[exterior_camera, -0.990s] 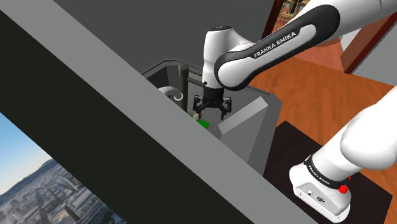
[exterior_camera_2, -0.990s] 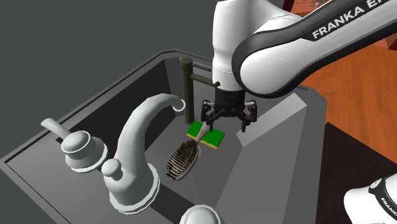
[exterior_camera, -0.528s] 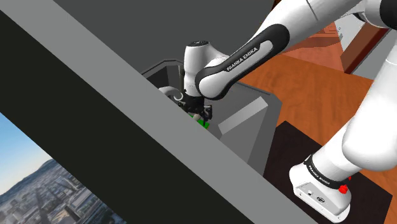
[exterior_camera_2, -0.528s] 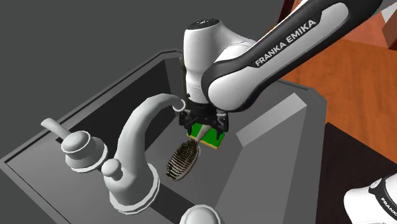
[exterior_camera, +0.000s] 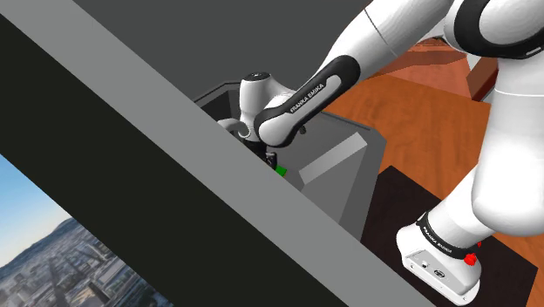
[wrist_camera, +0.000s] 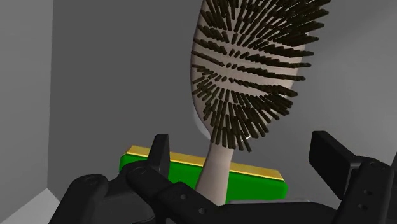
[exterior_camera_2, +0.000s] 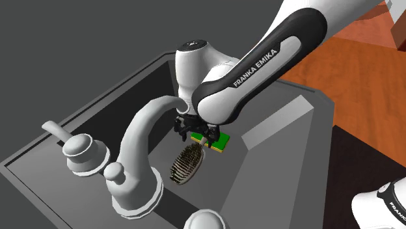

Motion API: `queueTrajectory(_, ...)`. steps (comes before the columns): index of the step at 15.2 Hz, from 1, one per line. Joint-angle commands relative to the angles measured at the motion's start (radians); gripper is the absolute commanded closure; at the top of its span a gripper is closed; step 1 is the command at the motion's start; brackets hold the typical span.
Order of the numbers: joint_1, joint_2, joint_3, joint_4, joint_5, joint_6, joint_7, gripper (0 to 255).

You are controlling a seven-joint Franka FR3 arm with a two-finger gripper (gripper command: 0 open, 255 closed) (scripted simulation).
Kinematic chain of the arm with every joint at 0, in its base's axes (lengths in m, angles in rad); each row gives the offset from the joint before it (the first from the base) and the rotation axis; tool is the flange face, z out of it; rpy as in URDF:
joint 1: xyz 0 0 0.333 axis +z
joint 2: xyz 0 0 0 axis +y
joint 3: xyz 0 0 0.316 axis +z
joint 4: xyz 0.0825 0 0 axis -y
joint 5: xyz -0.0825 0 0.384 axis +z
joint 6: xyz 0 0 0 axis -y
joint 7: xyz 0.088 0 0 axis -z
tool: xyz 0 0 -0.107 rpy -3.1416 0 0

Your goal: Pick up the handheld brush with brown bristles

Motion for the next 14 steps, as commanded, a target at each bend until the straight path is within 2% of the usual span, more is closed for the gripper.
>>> queueTrajectory(1,0.007,0.026,-0.009,0.007,-0.011,0.018,0.006,0)
queueTrajectory(5,0.015,0.055,-0.019,0.011,-0.024,0.043,0.013,0)
queueTrajectory(6,0.015,0.054,-0.019,0.010,-0.024,0.044,0.013,255)
queueTrajectory(14,0.015,0.055,-0.019,0.009,-0.024,0.044,0.013,255)
